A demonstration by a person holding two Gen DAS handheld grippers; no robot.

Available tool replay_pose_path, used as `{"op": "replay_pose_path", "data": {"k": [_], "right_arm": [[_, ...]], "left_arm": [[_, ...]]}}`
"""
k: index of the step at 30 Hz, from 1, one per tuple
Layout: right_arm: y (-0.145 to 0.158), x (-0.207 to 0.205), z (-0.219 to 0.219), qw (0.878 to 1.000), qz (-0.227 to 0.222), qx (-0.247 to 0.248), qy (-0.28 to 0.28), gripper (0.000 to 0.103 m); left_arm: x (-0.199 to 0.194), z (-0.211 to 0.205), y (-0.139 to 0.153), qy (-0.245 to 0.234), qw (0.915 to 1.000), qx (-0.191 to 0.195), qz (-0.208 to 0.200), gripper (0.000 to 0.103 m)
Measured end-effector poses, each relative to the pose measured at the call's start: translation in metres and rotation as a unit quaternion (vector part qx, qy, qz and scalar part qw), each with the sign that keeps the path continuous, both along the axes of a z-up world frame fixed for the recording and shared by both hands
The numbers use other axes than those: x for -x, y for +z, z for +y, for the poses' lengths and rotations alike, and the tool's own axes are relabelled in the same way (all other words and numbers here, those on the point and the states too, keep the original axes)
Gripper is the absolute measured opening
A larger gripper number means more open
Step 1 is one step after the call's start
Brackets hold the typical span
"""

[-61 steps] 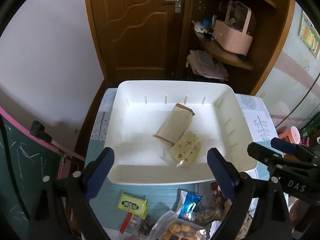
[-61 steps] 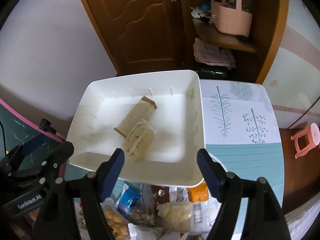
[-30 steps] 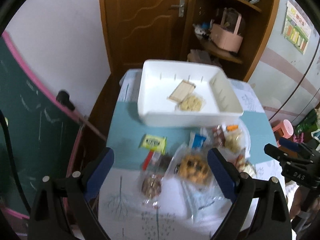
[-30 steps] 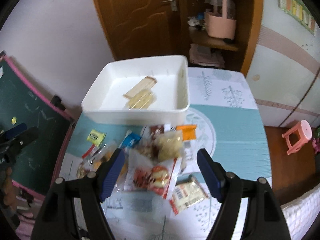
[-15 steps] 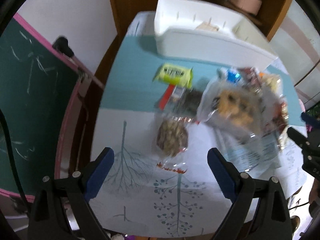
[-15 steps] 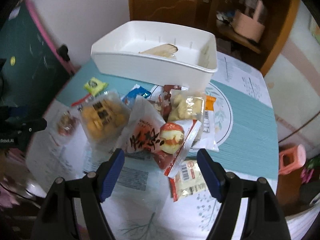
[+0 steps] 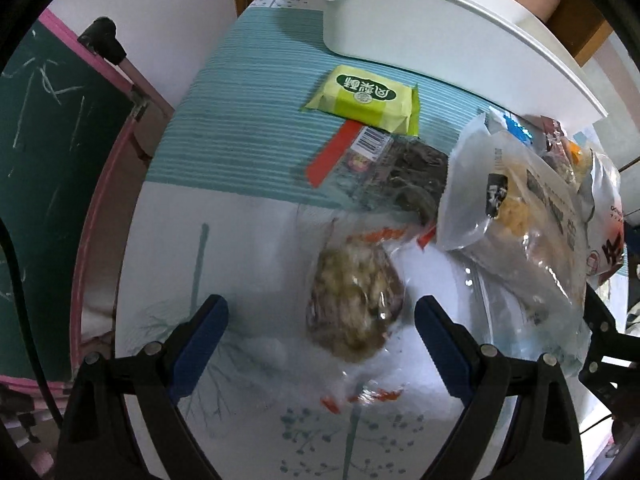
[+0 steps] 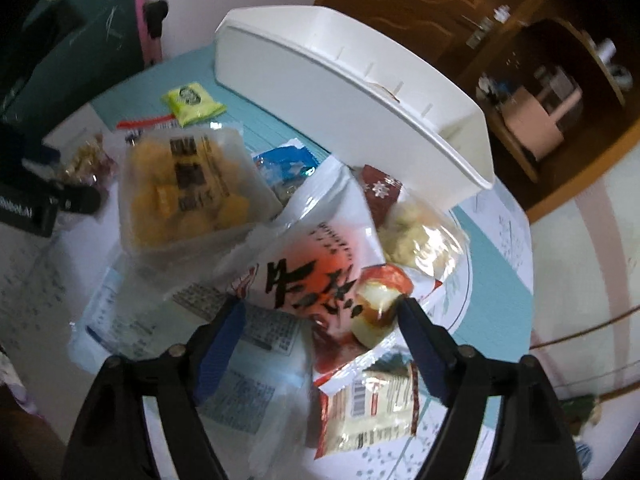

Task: Organize snacks
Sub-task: 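Grasp the nut bag with left tool while right tool grasps the red-white bread bag, then drop the nut bag and bread bag into the basket, opening both tools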

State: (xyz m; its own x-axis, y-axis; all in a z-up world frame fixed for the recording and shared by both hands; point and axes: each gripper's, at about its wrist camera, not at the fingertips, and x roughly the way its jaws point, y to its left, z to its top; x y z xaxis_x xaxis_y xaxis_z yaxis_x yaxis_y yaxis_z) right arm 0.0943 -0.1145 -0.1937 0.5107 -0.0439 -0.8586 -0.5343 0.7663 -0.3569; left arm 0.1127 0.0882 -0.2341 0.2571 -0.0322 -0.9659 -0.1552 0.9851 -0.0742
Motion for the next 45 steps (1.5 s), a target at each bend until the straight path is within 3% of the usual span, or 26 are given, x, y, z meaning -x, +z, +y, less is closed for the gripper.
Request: {"op": "replay_pose_path", "data": {"k": [4, 7, 9, 10, 17, 24, 31, 36, 45], "right_arm": [[-0.002, -0.008, 0.001, 1.000, -0.003, 0.004, -0.002, 0.081], [-0.004, -0.014, 0.002, 1.000, -0.006, 0.007, -0.008, 0.079], [-0.009, -0.016, 0.004, 1.000, -0.005, 0.018, -0.012, 0.060], [-0.010, -0.017, 0.004, 1.000, -0.004, 0.020, -0.013, 0.052], [0.005, -0.016, -0.007, 0.999, 0.001, -0.037, -0.025, 0.036], [0.043, -0.010, -0.032, 0.988, 0.035, -0.139, -0.060, 0.035], [0.100, -0.013, -0.055, 0.965, 0.065, -0.240, -0.078, 0.035], [0.140, -0.022, -0.065, 0.958, 0.061, -0.268, -0.082, 0.035], [0.191, -0.067, -0.070, 0.947, 0.044, -0.301, -0.102, 0.035]], "left_arm": [[-0.002, -0.003, 0.002, -0.003, 0.9999, -0.006, -0.008, 0.089], [-0.002, -0.008, 0.006, -0.009, 0.9996, -0.018, -0.020, 0.067], [-0.003, -0.012, 0.009, -0.015, 0.9991, -0.029, -0.025, 0.048], [-0.004, -0.013, 0.009, -0.016, 0.9993, -0.023, -0.025, 0.047], [0.008, -0.020, 0.022, -0.008, 0.9991, -0.015, -0.040, 0.045], [0.026, -0.029, 0.075, -0.008, 0.9970, -0.007, -0.076, 0.044], [0.027, -0.050, 0.143, -0.015, 0.9914, -0.004, -0.130, 0.045], [0.015, -0.074, 0.194, -0.026, 0.9851, -0.023, -0.169, 0.045], [-0.028, -0.078, 0.239, -0.042, 0.9791, -0.044, -0.194, 0.045]]}}
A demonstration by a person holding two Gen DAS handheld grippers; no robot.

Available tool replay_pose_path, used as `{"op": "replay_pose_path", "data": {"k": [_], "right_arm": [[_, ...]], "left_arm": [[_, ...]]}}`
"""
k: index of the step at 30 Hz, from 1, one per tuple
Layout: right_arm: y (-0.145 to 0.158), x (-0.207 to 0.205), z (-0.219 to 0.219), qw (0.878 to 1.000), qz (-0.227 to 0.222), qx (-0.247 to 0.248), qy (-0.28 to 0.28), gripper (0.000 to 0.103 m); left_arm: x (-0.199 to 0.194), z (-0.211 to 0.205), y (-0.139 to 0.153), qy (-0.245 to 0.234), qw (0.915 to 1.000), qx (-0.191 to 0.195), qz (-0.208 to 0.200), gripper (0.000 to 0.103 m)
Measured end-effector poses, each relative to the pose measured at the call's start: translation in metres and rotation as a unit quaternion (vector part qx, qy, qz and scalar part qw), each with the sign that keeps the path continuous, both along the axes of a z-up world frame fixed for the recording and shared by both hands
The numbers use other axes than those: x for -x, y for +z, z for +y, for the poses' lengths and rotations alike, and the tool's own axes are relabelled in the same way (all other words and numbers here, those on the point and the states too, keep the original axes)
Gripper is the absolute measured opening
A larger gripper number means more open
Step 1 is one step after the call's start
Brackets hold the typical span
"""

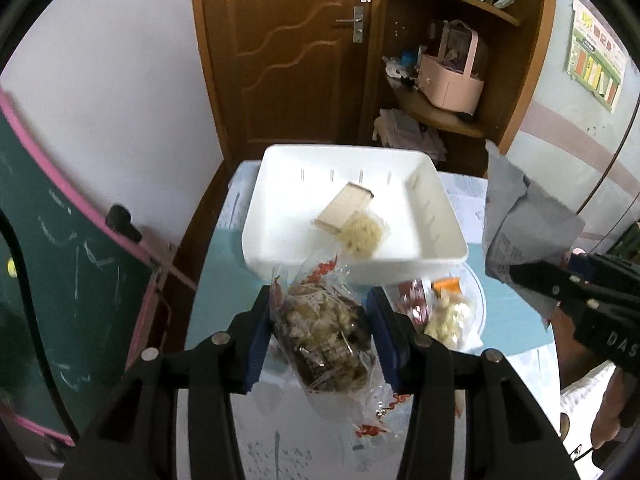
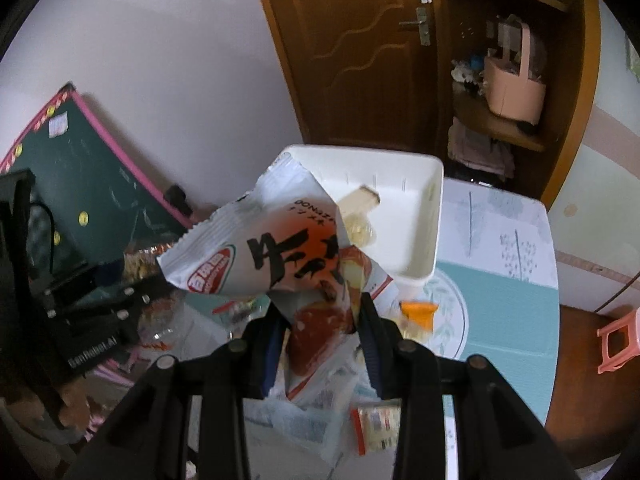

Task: Organize snacks
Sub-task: 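Drop the nut bag and bread bag into the basket, opening both tools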

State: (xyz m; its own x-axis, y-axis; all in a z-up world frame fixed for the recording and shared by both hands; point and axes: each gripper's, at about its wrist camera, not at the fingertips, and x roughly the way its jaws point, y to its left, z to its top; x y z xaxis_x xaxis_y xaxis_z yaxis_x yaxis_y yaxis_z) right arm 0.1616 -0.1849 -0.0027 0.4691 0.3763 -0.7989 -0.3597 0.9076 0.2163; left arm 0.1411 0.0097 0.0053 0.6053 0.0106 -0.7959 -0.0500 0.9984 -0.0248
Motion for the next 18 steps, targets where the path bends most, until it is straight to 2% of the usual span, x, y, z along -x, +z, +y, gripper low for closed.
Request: {"op": "replay_pose_path", "data": {"k": [7, 14, 18], "right_arm": [[0.009, -0.068, 0.006, 0.998, 0.000, -0.004, -0.056, 0.036], [-0.034, -0.138, 0.013, 0.990, 0.060, -0.003, -0.131, 0.036], [-0.050, -0.159, 0.016, 0.983, 0.077, 0.011, -0.164, 0.036]], "left_arm": [[-0.073, 0.019, 0.013, -0.014, 0.9998, 0.001, -0.016, 0.045], [-0.155, 0.039, -0.013, -0.034, 0.9994, -0.003, 0.009, 0.046], [-0.184, 0.047, -0.033, -0.046, 0.9985, 0.002, 0.029, 0.046]]}}
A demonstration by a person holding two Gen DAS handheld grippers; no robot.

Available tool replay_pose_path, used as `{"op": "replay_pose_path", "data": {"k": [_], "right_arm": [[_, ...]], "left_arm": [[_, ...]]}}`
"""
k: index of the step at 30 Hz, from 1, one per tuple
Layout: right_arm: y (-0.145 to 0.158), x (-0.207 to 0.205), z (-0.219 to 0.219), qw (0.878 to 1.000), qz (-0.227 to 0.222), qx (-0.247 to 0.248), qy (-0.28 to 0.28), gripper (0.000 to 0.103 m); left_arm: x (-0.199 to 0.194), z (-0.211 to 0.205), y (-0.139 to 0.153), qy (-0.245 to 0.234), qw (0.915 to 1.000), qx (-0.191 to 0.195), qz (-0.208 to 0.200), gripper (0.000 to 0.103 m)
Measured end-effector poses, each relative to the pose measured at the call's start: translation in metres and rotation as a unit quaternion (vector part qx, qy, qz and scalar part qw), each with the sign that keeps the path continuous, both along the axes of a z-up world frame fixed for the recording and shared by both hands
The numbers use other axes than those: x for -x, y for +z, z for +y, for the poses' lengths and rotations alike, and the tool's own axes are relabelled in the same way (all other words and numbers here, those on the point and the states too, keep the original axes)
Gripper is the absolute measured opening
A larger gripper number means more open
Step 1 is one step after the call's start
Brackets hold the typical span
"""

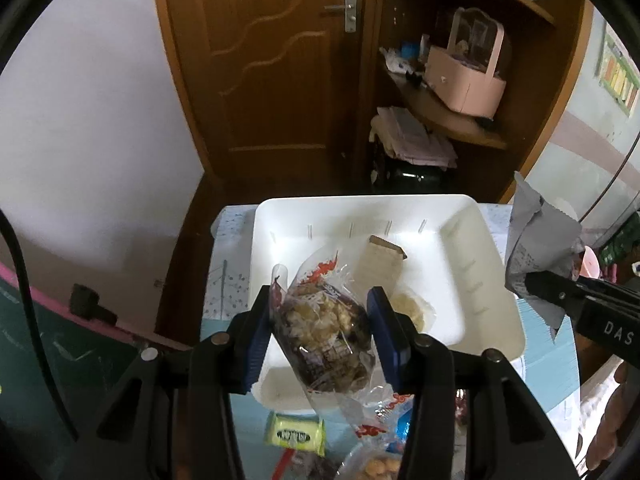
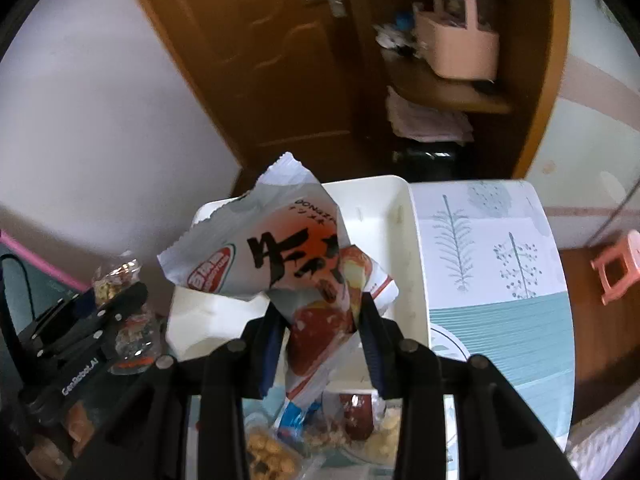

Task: Organize snacks
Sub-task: 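Drop the nut bag and bread bag into the basket, opening both tools, then move left tool to the cookie box while right tool reaches the biscuit pack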

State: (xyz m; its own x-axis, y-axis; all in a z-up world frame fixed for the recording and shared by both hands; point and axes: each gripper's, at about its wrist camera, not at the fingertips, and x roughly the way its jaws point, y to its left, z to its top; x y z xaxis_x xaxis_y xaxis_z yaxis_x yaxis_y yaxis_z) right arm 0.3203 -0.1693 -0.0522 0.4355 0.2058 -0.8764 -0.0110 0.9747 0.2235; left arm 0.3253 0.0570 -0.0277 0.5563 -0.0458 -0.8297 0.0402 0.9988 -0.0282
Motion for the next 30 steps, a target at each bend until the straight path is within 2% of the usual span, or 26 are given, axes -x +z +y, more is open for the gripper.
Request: {"op": "replay_pose_path", "data": {"k": [7, 8, 9, 11, 18, 27, 30], "right_arm": [[-0.004, -0.024, 0.008, 0.999, 0.008, 0.031, -0.028, 0.038], [-0.005, -0.028, 0.009, 0.999, 0.008, 0.039, -0.032, 0.038], [-0.007, -0.031, 0.012, 0.998, 0.011, 0.044, -0.032, 0.039], [-0.010, -0.034, 0.013, 0.998, 0.020, 0.043, -0.031, 0.041], [-0.004, -0.019, 0.016, 0.999, 0.016, 0.020, -0.043, 0.051], [0.016, 0.025, 0.018, 0.999, 0.001, -0.008, -0.034, 0.052], [0.024, 0.048, 0.017, 1.000, -0.008, -0.003, -0.019, 0.052]], "left_arm": [[-0.025, 0.001, -0.016, -0.031, 0.9995, 0.009, 0.009, 0.047], [-0.027, 0.001, -0.017, -0.035, 0.9993, 0.008, 0.009, 0.059], [-0.030, 0.001, -0.018, -0.039, 0.9992, 0.008, 0.012, 0.082], [-0.034, 0.002, -0.020, -0.039, 0.9990, 0.016, 0.013, 0.096], [-0.034, 0.008, -0.029, -0.031, 0.9974, 0.036, 0.055, 0.096], [0.017, 0.010, -0.003, -0.024, 0.9979, 0.058, 0.018, 0.096], [0.042, 0.007, 0.007, -0.014, 0.9987, 0.049, 0.003, 0.096]]}}
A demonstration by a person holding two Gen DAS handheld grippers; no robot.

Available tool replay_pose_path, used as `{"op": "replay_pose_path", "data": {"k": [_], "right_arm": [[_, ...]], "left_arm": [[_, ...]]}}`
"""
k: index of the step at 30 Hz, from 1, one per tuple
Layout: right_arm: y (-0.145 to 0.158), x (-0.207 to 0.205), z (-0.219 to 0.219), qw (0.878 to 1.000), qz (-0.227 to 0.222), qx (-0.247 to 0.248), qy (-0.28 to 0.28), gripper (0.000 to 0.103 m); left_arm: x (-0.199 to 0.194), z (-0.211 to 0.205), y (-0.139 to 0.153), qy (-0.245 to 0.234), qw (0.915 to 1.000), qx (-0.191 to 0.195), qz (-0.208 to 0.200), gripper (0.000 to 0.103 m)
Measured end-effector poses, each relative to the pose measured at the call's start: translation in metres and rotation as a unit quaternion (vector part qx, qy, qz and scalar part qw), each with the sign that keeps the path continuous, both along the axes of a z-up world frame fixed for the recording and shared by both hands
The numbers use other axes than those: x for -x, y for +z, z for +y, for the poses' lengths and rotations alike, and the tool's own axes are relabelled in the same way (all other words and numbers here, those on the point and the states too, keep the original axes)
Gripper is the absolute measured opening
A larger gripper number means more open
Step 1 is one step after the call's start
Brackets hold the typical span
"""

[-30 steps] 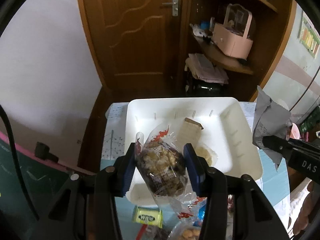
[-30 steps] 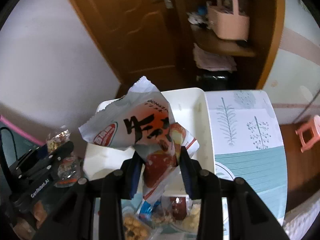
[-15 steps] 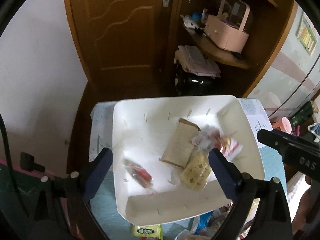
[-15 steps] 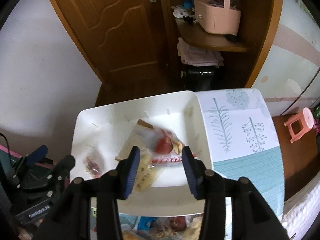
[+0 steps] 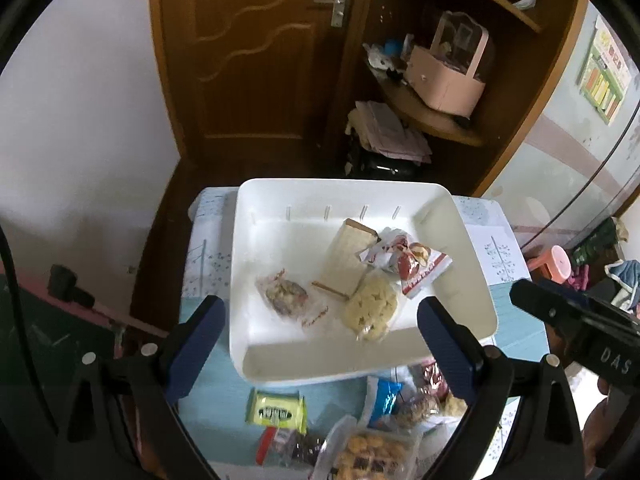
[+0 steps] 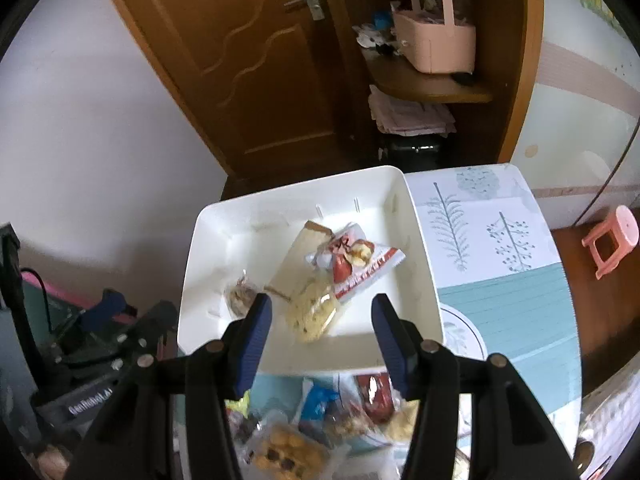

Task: Organize snacks
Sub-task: 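Move left tool to the cookie box while right tool reaches the biscuit pack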

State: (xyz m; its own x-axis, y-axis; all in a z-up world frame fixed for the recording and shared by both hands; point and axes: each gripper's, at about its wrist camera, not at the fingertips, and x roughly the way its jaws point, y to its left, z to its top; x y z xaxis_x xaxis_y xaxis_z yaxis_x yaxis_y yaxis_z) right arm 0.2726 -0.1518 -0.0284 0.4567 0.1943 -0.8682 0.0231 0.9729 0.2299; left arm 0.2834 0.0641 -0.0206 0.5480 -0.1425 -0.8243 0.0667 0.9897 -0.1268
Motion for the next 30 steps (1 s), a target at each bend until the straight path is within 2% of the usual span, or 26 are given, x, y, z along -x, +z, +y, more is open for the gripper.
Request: {"op": "replay_pose_path", "data": {"k": [3, 8, 15, 19, 21, 30], "right_arm": [[0.008, 0.027, -0.005, 1.000, -0.007, 0.004, 0.015, 0.052], [0.019, 0.076, -0.023, 0.999, -0.014, 0.014, 0.040, 0.052], [0.015, 0.139, -0.060, 0.998, -0.011, 0.034, 0.051, 0.055], [-0.005, 0.167, -0.082, 0.998, 0.007, 0.037, 0.050, 0.056], [-0.017, 0.177, -0.089, 0.998, 0.018, 0.034, 0.050, 0.056], [-0.083, 0.199, -0.087, 0.992, 0.055, 0.049, 0.100, 0.056]], "left_arm": [[0.028, -0.005, 0.011, 0.006, 0.9998, -0.013, -0.013, 0.096], [0.078, -0.007, 0.024, 0.028, 0.9995, 0.015, -0.007, 0.096], [0.145, -0.023, 0.025, 0.052, 0.9984, -0.006, -0.022, 0.096], [0.172, -0.028, 0.011, 0.071, 0.9972, -0.017, -0.016, 0.096], [0.183, -0.031, 0.000, 0.071, 0.9972, -0.022, 0.001, 0.096], [0.194, -0.035, -0.064, 0.072, 0.9937, 0.017, 0.084, 0.096]]}}
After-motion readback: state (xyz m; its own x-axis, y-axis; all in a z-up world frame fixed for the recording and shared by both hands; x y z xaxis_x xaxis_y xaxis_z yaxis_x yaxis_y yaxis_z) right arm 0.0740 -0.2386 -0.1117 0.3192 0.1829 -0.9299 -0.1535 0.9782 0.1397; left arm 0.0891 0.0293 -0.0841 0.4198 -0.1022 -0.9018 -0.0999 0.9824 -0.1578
